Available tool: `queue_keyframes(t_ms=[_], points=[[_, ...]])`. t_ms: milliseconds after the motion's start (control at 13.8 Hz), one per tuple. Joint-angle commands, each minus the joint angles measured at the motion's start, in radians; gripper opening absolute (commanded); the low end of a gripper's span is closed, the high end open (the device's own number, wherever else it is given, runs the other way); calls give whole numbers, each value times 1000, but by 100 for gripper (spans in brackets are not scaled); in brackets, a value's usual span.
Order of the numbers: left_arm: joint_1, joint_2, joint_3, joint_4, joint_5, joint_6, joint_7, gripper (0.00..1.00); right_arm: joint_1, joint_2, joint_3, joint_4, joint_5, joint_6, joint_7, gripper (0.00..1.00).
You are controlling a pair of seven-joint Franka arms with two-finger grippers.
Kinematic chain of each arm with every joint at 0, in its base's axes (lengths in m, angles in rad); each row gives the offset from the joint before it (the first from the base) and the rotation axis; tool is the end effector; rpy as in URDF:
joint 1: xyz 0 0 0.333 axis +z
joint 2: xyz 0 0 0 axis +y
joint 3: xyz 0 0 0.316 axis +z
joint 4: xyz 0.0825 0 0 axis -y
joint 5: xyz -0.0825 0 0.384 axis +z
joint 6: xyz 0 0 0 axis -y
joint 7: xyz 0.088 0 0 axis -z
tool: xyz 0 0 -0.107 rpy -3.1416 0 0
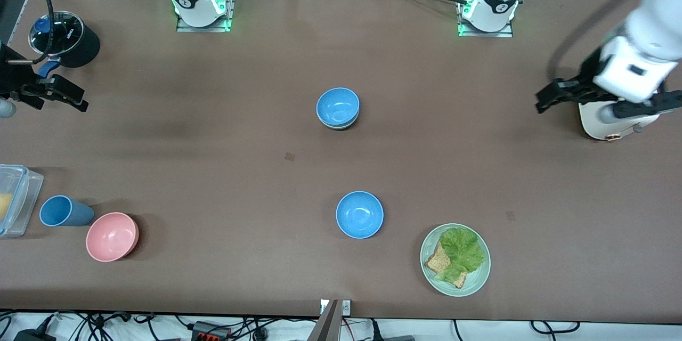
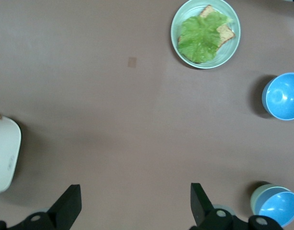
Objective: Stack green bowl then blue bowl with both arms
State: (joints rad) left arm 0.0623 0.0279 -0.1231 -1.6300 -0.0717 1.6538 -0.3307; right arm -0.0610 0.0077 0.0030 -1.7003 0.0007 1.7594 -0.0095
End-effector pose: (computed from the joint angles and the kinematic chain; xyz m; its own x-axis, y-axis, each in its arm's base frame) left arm 0.5671 -0.0407 0.5884 0.9620 0.2715 -0.0282 0.2728 -0.9596 0.0694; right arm 0.5690 -0.0330 0.5752 0.9975 -0.0485 0.0514 -0.0486 -0.9988 -0.0002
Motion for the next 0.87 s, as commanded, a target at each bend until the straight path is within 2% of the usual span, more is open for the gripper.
queue_keyframes(t_ms=[0,217,362,579,797], points=[[-53,-20,95,-27,-37,7,134,100,-5,3,3,11,-1,-3,-9,100],[-67,-25,97,-18,-16,27,136,100,-5,3,3,11,1,-6,-9,100],[-74,-23,85,-10,47,26,134,100,-5,2,3,11,1,-9,-9,100],[-91,-20,80,-8,107,-21,137,100,-5,1,2,11,2,-11,-10,100],[-102,-17,97,-10,115,-46,136,100,-5,1,2,13,1,-9,-15,100]])
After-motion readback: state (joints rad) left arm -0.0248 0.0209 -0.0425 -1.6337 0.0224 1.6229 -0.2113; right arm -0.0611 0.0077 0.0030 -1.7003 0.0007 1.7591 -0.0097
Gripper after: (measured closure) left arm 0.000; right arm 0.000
